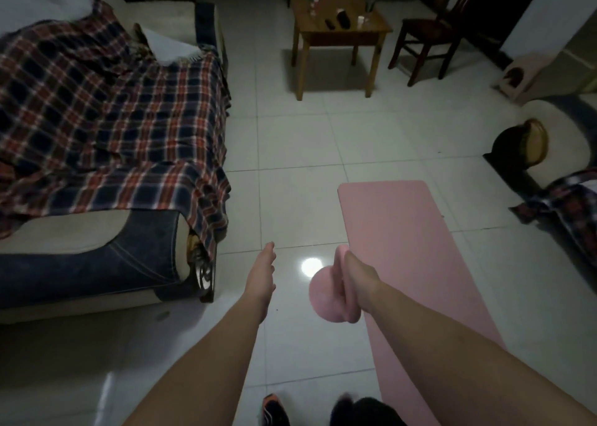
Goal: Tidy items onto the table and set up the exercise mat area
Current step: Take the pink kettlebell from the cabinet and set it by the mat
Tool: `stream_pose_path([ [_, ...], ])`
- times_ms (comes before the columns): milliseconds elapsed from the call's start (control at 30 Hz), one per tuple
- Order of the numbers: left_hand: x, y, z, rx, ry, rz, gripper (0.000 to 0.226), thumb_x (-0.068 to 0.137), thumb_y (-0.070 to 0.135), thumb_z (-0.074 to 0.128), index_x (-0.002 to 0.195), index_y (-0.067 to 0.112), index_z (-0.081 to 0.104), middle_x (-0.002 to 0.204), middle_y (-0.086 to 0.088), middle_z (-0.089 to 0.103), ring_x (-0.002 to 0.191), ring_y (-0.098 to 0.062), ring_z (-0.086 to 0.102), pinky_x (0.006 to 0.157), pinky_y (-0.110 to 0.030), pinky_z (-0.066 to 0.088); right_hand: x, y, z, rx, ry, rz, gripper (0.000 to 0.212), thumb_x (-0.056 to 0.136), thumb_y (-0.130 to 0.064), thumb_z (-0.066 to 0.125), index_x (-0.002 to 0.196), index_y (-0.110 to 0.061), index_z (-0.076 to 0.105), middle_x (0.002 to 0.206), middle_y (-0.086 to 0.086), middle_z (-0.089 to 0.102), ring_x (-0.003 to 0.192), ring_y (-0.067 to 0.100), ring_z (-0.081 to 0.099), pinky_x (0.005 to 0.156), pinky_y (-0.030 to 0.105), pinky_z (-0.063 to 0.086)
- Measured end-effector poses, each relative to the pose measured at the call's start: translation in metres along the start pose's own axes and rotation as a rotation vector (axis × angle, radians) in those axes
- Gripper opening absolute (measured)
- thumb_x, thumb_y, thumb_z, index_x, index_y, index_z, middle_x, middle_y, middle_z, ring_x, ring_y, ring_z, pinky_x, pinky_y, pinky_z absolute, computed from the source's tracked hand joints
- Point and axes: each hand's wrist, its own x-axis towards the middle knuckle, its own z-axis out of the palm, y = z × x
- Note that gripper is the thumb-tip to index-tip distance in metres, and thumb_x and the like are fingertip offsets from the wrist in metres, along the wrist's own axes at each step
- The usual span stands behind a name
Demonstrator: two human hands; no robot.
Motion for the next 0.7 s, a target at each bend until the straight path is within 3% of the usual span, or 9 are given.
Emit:
stream_pose_path([
  [133,0.064,0.04,0.025,0.02,-0.016,-0.019,0.059,0.097,0.054,0.035,0.15,0.028,0.031,0.154,0.005,0.035,0.142,-0.017,0.031,0.114,-0.043,0.025,0.041,-0.065,0.014,0.0,-0.047,-0.017,0.029,0.05,-0.044,0.054,0.062,-0.018,0.049,0.064,0.0,0.051,0.067,0.028,0.048,0.062,0.039,0.036],
  [300,0.141,0.102,0.065,0.092,0.022,-0.006,0.057,0.098,0.054,0.034,0.149,0.027,0.034,0.155,0.006,0.034,0.142,-0.018,0.031,0.116,-0.044,0.024,0.106,-0.141,0.027,-0.026,-0.134,-0.035,0.057,0.084,-0.063,0.051,0.092,-0.01,0.067,0.093,0.004,0.069,0.083,0.022,0.064,0.081,0.034,0.048],
  [400,0.187,0.142,0.086,0.12,0.046,0.006,0.055,0.099,0.052,0.034,0.149,0.029,0.034,0.154,0.007,0.034,0.142,-0.017,0.03,0.117,-0.045,0.023,0.136,-0.188,0.03,-0.057,-0.152,-0.046,0.067,0.083,-0.071,0.046,0.095,-0.009,0.067,0.087,0.006,0.068,0.087,0.025,0.065,0.089,0.036,0.049],
  [533,0.243,0.178,0.11,0.116,0.055,0.002,0.054,0.099,0.051,0.033,0.149,0.031,0.032,0.155,0.007,0.033,0.143,-0.016,0.029,0.117,-0.043,0.024,0.166,-0.251,0.029,-0.051,-0.158,-0.039,0.066,0.084,-0.07,0.045,0.094,-0.008,0.065,0.075,0.006,0.06,0.077,0.027,0.061,0.07,0.032,0.045],
  [700,0.32,0.208,0.135,0.064,0.049,-0.03,0.056,0.099,0.052,0.035,0.15,0.031,0.031,0.155,0.006,0.032,0.143,-0.016,0.03,0.117,-0.044,0.024,0.216,-0.323,0.039,-0.001,-0.161,-0.023,0.058,0.08,-0.065,0.05,0.087,-0.01,0.063,0.072,0.004,0.058,0.073,0.024,0.059,0.073,0.034,0.045],
])
